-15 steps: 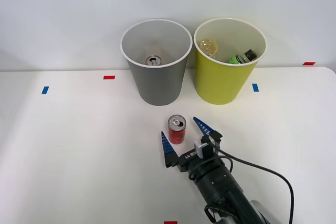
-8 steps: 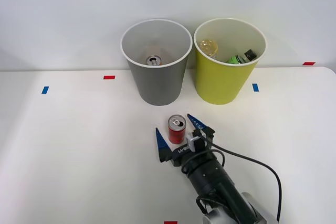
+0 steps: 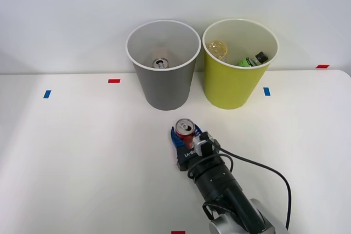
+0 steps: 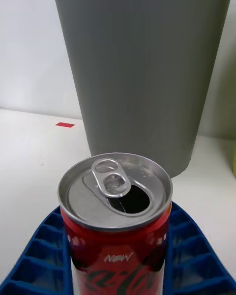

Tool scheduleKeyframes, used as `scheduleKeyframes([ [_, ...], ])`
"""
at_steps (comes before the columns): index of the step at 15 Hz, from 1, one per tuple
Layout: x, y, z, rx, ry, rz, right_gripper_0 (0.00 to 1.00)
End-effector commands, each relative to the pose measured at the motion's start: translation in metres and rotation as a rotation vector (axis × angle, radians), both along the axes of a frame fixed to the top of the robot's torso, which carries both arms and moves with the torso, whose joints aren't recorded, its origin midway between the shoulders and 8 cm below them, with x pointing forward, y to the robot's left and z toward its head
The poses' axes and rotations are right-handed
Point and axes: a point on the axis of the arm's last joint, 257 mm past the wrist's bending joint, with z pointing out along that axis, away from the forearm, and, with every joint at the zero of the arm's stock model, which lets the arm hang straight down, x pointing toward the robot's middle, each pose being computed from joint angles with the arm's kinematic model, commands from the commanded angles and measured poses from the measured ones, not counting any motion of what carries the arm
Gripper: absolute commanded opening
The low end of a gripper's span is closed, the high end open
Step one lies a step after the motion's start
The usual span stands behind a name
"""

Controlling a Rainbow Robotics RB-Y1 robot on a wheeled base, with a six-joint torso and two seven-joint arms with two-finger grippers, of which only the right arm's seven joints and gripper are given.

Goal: Put cans in the gray bin, plastic bottles in the light green bin

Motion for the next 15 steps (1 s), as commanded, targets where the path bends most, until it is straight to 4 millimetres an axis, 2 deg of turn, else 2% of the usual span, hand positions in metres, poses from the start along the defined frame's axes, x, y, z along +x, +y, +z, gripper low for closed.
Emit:
scheduleKeyframes([
  [1, -0.001, 0.001, 0.001, 0.006, -0.003, 0.0, 0.03],
  [3, -0.001, 0.002, 0.007, 0.018, -0.014, 0.003, 0.02],
  [5, -0.003, 0.001, 0.021, 0.01, -0.037, 0.023, 0.01],
  [10, -0.006, -0.012, 0.048, -0.031, -0.06, 0.071, 0.01],
  [13, -0.018, -0.011, 0.081, 0.007, -0.104, 0.124, 0.0],
  [15, -0.026, -0.009, 0.111, 0.058, -0.135, 0.162, 0.0],
])
